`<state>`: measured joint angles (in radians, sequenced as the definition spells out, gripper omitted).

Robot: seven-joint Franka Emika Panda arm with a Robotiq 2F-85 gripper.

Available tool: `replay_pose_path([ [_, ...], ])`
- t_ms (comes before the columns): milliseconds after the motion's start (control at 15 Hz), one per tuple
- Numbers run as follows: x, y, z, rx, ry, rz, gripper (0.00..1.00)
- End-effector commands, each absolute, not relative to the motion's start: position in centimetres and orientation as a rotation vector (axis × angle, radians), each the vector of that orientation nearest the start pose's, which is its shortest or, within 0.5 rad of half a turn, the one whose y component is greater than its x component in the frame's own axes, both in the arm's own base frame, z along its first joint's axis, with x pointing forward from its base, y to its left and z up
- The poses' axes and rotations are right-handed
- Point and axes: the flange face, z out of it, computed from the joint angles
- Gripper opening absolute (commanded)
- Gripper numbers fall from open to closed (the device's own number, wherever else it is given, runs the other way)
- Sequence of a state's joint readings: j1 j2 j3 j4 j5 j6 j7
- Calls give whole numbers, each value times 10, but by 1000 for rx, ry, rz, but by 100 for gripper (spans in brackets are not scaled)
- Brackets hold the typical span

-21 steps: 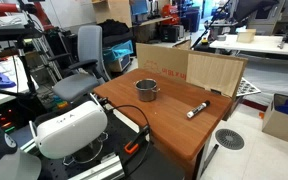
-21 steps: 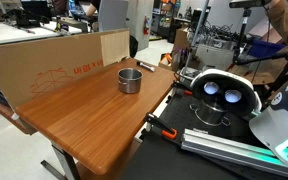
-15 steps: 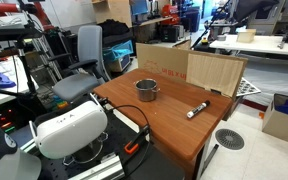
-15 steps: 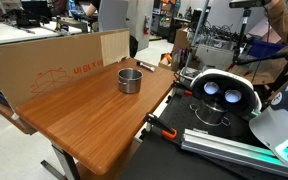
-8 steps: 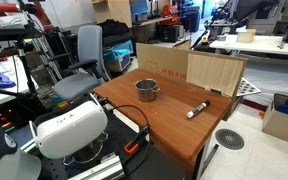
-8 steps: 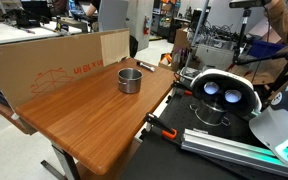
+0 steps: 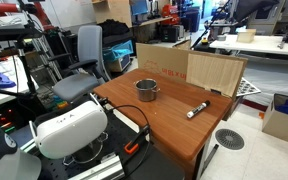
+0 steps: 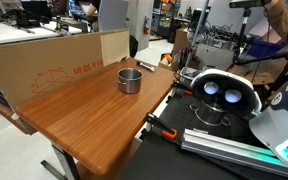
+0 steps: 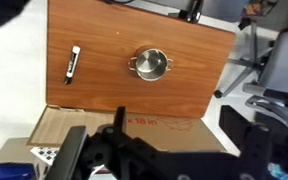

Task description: Put the marker in the pot

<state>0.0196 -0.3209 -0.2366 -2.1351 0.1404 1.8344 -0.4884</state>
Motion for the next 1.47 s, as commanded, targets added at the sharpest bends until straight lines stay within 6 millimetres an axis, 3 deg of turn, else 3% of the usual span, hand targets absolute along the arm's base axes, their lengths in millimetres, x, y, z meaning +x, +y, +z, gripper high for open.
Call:
replay_pose_path([
  [0,453,-98,539,-2923,-362,-119,100],
  [867,461,-103,538,-2926,-327,-153,100],
  [1067,469,-111,535,-2912,-293,-140,100],
  [1400,494,-131,514,-2883,-224,-73,100],
])
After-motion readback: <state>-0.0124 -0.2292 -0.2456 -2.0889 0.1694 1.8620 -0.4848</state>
